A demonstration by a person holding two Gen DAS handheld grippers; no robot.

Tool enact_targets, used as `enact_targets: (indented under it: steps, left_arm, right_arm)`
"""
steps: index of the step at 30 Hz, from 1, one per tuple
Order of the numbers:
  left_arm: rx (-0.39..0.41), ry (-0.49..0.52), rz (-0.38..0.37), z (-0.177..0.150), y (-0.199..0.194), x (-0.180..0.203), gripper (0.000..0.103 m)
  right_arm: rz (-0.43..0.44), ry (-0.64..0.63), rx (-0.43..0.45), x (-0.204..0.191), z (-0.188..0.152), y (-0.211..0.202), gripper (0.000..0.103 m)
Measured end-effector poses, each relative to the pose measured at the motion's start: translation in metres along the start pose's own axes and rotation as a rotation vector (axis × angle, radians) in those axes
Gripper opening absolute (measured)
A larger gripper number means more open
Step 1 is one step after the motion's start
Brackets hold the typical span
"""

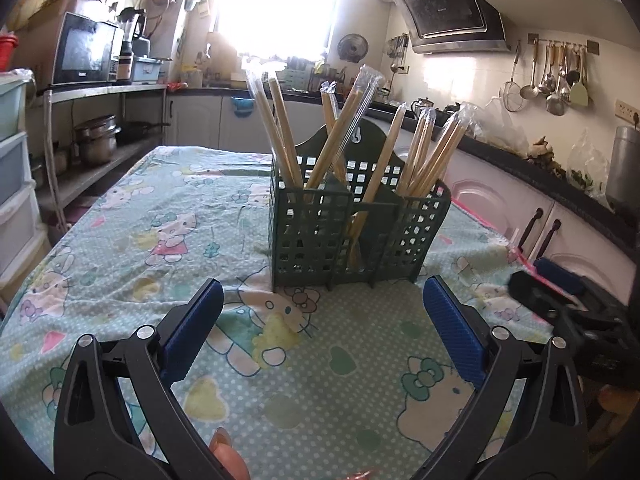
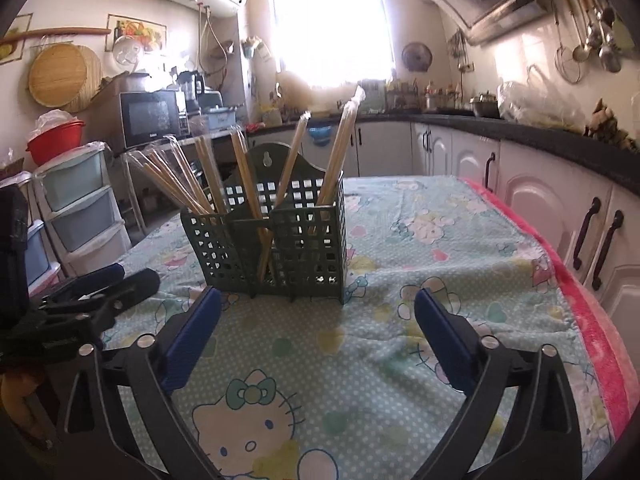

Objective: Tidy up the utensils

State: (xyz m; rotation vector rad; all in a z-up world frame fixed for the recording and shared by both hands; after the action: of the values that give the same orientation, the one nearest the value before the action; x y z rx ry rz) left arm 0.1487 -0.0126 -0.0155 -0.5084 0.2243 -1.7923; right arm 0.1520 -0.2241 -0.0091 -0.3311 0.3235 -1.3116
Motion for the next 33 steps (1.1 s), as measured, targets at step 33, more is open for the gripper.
enact_targets:
  steps: [33]
  left_arm:
    - [0.097,0.023,0.023,-0.008,-0.021,0.0,0.092]
  right_arm:
    - [-0.059,-0.004,0.075,0.0,-0.013,-0.013,0.096]
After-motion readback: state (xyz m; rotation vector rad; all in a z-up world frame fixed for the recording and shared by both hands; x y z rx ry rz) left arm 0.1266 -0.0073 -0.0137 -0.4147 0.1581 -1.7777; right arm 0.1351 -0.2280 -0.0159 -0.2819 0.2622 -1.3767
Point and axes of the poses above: each gripper's, at about its wrist camera, not at the fingertips, and y roughly the way its jaws point, x to its right, z to its top, the point moved 3 cm from there along y, roughly the way its jaws point, and after that the axes turned 9 degrees about -z, right-handed, at the moved point
